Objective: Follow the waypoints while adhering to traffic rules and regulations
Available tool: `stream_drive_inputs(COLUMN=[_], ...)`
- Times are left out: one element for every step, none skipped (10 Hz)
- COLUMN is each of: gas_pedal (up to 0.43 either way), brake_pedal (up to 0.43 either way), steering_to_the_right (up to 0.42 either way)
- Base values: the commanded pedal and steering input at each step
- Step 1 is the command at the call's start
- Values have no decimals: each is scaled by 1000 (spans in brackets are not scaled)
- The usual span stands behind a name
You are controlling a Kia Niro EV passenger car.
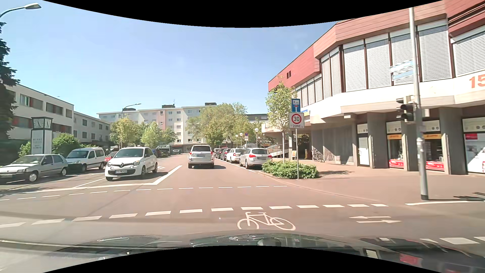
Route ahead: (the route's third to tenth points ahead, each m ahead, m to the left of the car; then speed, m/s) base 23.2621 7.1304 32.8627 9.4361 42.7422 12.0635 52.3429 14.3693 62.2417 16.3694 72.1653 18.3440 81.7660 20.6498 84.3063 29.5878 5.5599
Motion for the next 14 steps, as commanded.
stream_drive_inputs(gas_pedal=[67, 67, 67, 67, 67, 67, 79, 79, 79, 79, 79, 79, 79, 79], brake_pedal=[0, 0, 0, 0, 0, 0, 0, 0, 0, 0, 0, 0, 0, 0], steering_to_the_right=[-184, -183, -176, -155, -133, -111, -99, -92, -84, -77, -69, -54, -42, -35])
